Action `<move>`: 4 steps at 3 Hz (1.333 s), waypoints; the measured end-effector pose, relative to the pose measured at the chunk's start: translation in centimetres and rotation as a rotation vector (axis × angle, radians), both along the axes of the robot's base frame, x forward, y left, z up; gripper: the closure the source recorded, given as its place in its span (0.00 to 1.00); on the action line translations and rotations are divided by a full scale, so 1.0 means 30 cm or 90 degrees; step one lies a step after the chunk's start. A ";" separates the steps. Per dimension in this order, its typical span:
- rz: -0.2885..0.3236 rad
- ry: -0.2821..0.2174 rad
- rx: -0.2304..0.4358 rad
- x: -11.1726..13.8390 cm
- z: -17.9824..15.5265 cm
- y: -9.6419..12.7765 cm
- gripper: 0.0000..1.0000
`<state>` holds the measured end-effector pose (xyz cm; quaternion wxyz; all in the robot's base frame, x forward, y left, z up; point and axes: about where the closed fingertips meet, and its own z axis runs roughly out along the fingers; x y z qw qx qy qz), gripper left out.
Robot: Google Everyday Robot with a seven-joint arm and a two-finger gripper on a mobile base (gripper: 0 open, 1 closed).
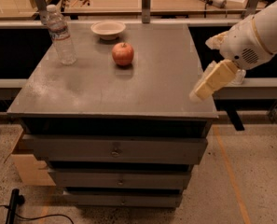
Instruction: Pick apple
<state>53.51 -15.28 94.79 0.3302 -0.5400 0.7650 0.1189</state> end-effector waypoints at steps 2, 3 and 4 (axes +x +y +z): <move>-0.049 -0.104 0.176 0.334 -0.003 0.178 0.00; -0.057 -0.150 0.175 0.392 0.011 0.198 0.00; -0.059 -0.154 0.176 0.397 0.015 0.199 0.00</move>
Offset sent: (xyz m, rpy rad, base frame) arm 0.1554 0.0742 0.0076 0.4040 -0.2773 -0.1415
